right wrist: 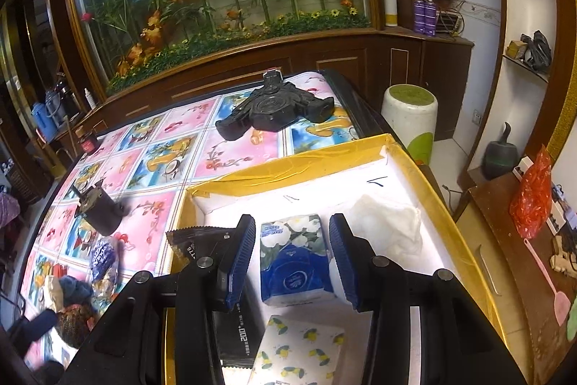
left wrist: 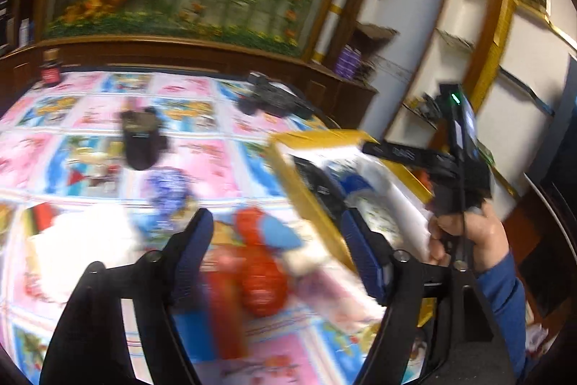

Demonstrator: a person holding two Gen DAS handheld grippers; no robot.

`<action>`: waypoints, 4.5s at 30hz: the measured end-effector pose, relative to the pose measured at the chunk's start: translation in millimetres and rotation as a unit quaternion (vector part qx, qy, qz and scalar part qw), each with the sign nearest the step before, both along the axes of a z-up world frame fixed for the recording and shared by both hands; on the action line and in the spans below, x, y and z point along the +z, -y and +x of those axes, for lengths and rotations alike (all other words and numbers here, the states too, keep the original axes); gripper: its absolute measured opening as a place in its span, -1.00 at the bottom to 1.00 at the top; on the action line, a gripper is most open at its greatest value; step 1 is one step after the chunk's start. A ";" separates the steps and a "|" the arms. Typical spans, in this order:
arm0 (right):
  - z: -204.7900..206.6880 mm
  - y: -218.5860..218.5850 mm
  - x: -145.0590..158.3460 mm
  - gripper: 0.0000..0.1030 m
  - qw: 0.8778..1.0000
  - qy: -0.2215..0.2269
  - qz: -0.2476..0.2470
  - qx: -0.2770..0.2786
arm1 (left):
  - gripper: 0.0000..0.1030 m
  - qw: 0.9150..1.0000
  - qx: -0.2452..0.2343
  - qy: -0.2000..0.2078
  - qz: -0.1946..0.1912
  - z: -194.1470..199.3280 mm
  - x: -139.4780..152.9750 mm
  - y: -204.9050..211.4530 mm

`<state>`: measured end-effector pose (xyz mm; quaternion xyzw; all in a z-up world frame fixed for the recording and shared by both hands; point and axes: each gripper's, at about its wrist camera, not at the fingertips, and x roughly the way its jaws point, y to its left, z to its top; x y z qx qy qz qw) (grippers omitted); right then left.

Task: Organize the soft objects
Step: 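Return both tools to the table and grasp the white towel with left gripper, then lift the white towel with left gripper while right gripper grasps the knit beanie, then carry the white towel and knit beanie with both grippers into the yellow box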

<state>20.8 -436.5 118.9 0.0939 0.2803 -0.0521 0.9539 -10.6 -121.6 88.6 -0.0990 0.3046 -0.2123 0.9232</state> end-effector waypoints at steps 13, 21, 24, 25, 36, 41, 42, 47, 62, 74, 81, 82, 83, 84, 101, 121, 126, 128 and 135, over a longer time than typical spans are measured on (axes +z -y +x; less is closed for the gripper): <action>-24.5 -46.5 9.2 -0.05 0.983 0.014 0.027 0.179 | 0.56 0.985 0.140 -0.100 -0.012 38.3 -45.3 -86.3; -58.7 -149.3 -8.5 0.05 0.915 -0.005 -0.062 0.399 | 0.39 0.981 0.118 -0.142 -0.054 48.8 -65.6 -98.2; -59.8 -165.5 -17.2 0.05 0.907 -0.018 -0.089 0.412 | -0.02 0.981 0.126 -0.144 -0.040 50.0 -66.6 -97.4; -59.1 -169.4 -20.1 0.06 0.904 -0.023 -0.092 0.416 | -0.07 0.981 0.125 -0.143 -0.038 50.0 -66.5 -96.4; -32.1 -245.1 -49.0 -0.02 0.908 -0.045 -0.169 0.380 | -0.20 0.982 0.133 -0.131 -0.024 46.7 -62.9 -96.5; -33.0 -253.0 -55.8 -0.14 0.914 -0.041 -0.166 0.368 | -0.26 0.983 0.138 -0.124 -0.015 45.0 -61.4 -96.8; -34.9 -251.5 -53.5 -0.14 0.916 -0.036 -0.162 0.366 | -0.32 0.983 0.139 -0.119 -0.008 43.7 -60.0 -94.7; -38.6 -243.3 -48.5 -0.14 0.925 -0.017 -0.149 0.349 | -0.40 0.984 0.149 -0.099 0.019 39.4 -55.1 -90.7; -23.1 -230.7 -56.9 -0.01 0.932 -0.039 -0.126 0.338 | -0.41 0.983 0.136 -0.100 0.066 40.0 -60.7 -75.7; -30.2 -211.2 -42.6 -0.10 0.943 0.008 -0.085 0.321 | -0.63 0.992 0.124 -0.032 -0.017 22.1 -32.3 -88.8; -30.9 -198.6 -41.1 -0.10 0.949 0.014 -0.071 0.307 | -0.63 0.992 0.117 -0.016 -0.046 17.8 -26.8 -92.5; -31.6 -196.9 -39.7 -0.10 0.950 0.017 -0.068 0.305 | -0.63 0.992 0.119 -0.004 -0.050 14.4 -23.1 -94.1; -32.8 -195.3 -38.1 -0.10 0.951 0.020 -0.064 0.303 | -0.63 0.991 0.117 0.009 -0.056 11.0 -19.0 -95.9; -33.6 -194.4 -36.2 -0.10 0.951 0.022 -0.061 0.301 | -0.63 0.991 0.118 0.019 -0.063 8.0 -16.2 -97.8; -37.5 -166.1 -29.6 -0.10 0.962 0.033 -0.021 0.270 | -0.63 0.994 0.107 0.003 -0.012 12.2 -26.0 -75.7; -39.2 -138.7 -20.3 -0.10 0.968 0.043 -0.004 0.247 | -0.63 0.995 0.092 0.017 0.023 9.5 -23.5 -54.1; -39.8 -124.3 -16.6 -0.10 0.970 0.049 0.008 0.236 | -0.63 0.995 0.089 0.024 0.031 7.7 -18.0 -46.0; -40.2 -118.1 -15.0 -0.10 0.972 0.052 0.015 0.231 | -0.63 0.996 0.081 0.022 0.028 8.1 -15.9 -40.5; -37.4 -98.5 -13.4 -0.10 0.975 0.054 0.034 0.212 | -0.63 0.998 0.048 0.024 0.033 11.4 -7.2 -10.4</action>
